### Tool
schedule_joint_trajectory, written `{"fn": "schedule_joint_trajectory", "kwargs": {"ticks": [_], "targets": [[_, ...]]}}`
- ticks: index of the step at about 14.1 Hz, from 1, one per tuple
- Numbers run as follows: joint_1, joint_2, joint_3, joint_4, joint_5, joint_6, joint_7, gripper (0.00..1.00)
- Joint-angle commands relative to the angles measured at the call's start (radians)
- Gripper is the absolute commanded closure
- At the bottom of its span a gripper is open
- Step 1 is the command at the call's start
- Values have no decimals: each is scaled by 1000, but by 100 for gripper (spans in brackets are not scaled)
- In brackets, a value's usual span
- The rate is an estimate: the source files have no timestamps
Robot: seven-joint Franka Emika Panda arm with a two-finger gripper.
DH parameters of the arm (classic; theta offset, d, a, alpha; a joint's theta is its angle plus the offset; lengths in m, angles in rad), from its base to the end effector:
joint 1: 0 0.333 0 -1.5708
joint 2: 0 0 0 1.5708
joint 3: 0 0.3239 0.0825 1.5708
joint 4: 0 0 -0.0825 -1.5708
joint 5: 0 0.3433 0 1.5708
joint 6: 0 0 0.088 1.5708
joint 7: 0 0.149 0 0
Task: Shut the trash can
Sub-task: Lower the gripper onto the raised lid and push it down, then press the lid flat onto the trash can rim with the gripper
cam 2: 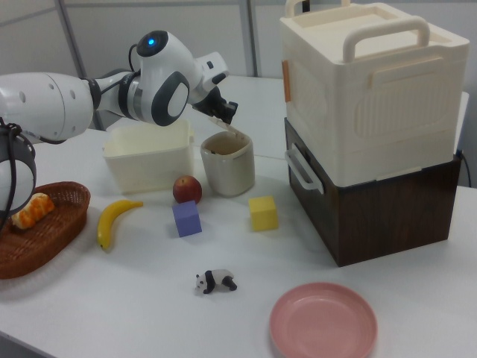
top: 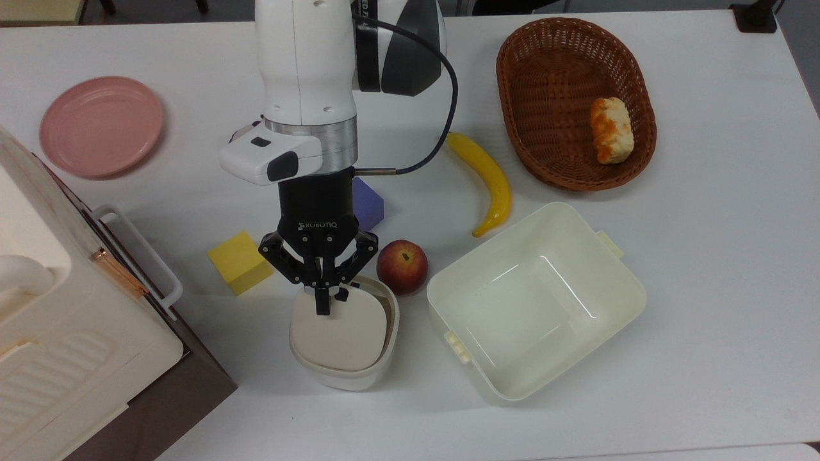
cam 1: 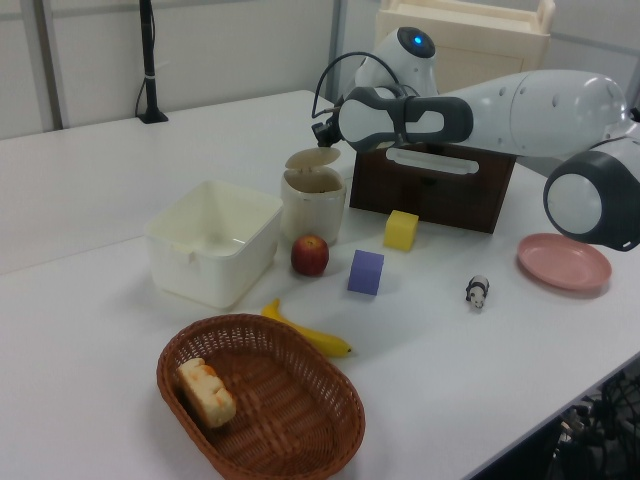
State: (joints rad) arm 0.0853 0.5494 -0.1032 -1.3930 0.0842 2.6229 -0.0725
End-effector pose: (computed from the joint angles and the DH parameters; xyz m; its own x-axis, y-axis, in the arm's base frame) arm 0.7512 0.0045 0.4595 0.7749 0.0312 0.6313 0.0230 -0.9995 0.0211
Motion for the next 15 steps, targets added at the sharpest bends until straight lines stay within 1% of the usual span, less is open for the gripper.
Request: {"fn": "schedule_joint_trajectory", "kwargs": {"ticks": [1, 4, 8, 15], "targets": [[4, -63, 5, -116, -15, 20, -36, 100], [7, -81, 5, -161, -15, 19, -41, 100], [8, -100, 5, -198, -17, 19, -50, 100], [11, -92, 5, -207, -18, 19, -53, 100]]}}
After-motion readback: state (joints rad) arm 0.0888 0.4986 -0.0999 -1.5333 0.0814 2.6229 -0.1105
